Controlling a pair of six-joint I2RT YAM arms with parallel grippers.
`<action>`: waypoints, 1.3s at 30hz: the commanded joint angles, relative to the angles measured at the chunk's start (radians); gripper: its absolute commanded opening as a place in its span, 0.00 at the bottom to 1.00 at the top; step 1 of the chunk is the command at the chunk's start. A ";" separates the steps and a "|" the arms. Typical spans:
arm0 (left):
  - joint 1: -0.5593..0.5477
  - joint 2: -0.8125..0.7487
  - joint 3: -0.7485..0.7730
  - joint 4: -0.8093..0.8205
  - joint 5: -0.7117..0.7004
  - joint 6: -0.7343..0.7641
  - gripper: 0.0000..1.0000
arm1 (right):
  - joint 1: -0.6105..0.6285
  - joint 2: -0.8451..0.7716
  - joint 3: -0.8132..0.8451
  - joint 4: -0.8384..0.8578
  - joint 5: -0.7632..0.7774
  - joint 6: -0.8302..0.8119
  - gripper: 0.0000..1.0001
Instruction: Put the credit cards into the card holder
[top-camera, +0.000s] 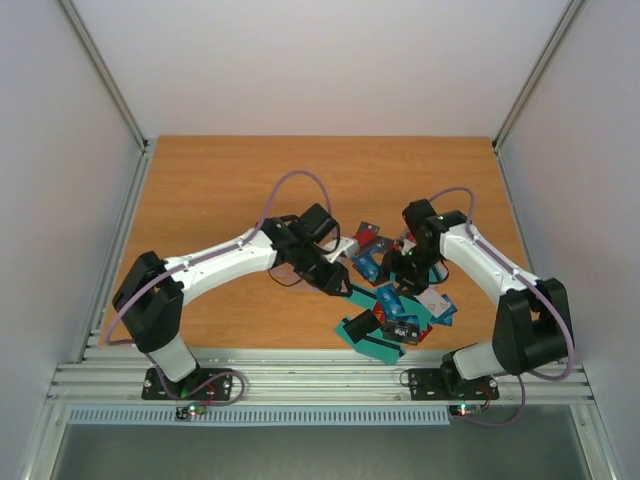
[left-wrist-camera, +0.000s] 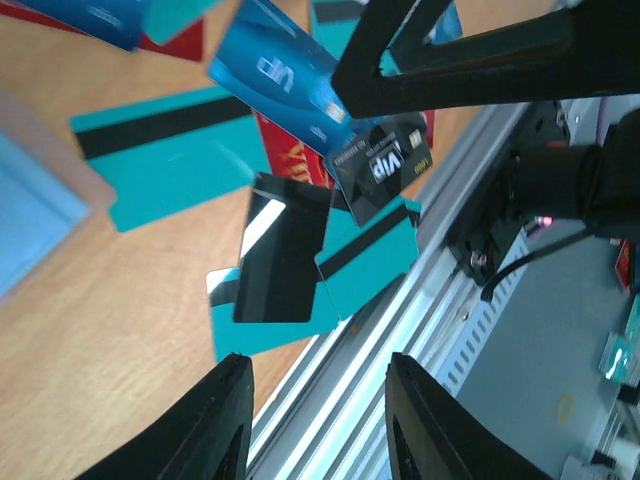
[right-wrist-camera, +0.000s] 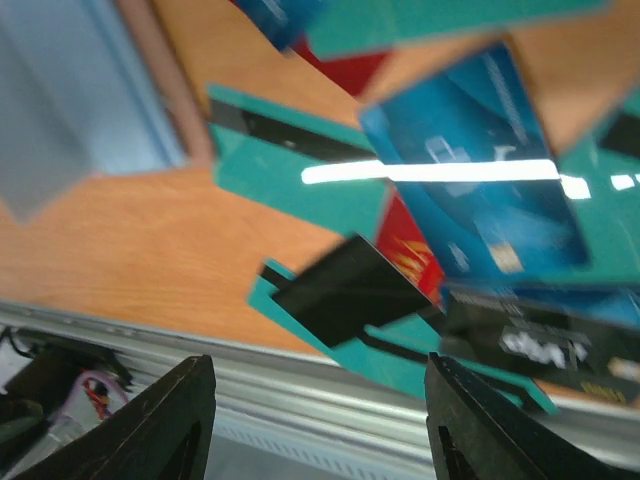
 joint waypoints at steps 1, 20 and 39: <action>-0.063 0.065 0.004 0.035 0.020 0.030 0.38 | 0.004 -0.097 -0.057 -0.201 0.092 0.039 0.59; -0.180 0.355 0.133 0.114 0.123 -0.035 0.29 | 0.008 -0.303 -0.469 -0.115 -0.114 0.154 0.61; -0.181 0.488 0.142 0.077 0.167 -0.002 0.28 | 0.033 -0.206 -0.607 0.163 -0.103 0.223 0.59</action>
